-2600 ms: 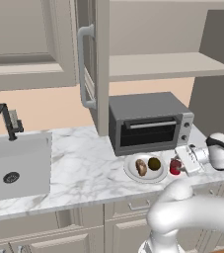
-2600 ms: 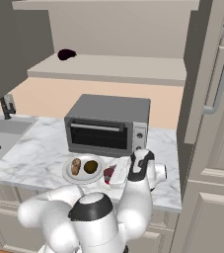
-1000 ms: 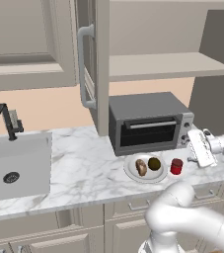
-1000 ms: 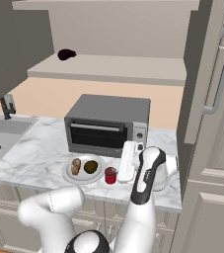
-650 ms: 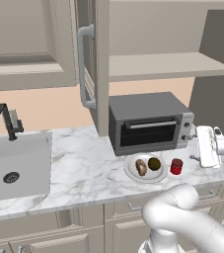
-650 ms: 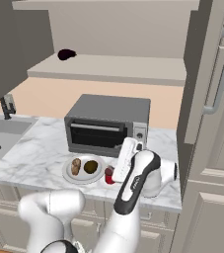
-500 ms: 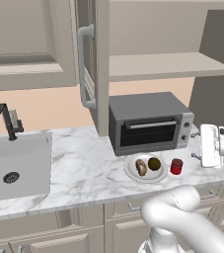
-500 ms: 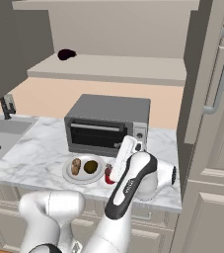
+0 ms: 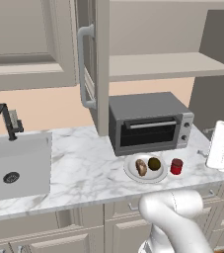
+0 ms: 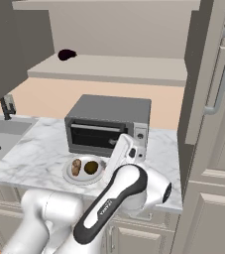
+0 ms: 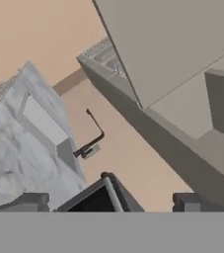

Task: Pick the avocado and bread from the counter and place them on the plate. Then pick the jam from the cabinet and place it next to the plate. Lastly close the cabinet door.

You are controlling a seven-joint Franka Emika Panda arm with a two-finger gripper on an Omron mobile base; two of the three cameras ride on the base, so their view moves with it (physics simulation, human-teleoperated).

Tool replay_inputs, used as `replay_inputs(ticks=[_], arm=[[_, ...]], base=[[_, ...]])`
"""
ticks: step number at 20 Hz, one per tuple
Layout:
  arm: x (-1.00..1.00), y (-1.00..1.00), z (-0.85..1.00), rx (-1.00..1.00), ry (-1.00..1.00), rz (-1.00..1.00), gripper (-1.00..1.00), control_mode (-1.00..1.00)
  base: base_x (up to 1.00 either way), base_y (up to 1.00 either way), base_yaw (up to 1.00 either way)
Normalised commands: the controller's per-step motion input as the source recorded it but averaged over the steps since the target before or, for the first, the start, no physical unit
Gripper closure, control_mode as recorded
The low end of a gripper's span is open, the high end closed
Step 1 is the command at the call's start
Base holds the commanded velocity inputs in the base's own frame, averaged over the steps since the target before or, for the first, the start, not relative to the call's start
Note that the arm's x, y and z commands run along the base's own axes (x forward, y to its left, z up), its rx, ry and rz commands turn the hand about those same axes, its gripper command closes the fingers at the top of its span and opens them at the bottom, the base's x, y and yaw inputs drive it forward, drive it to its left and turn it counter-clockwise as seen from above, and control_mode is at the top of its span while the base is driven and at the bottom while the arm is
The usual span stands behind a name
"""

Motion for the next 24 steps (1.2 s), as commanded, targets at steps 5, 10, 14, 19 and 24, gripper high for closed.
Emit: replay_inputs(ticks=[5,10,14,19,24], arm=[[-0.31,-0.05,0.33,0.00,-0.18,-0.03,-1.00,-1.00],[-0.03,-0.22,0.00,0.00,-0.08,0.00,-1.00,-1.00],[0.00,-0.31,0.00,0.00,-0.04,0.00,-1.00,-1.00],[-0.02,-0.46,0.07,0.03,-0.04,0.00,-1.00,-1.00],[-0.01,-0.49,0.13,0.04,-0.01,0.00,-1.00,-1.00]], base=[[0.00,0.00,0.00],[0.00,0.00,0.00],[0.00,0.00,0.00],[0.00,0.00,0.00],[0.00,0.00,0.00]])
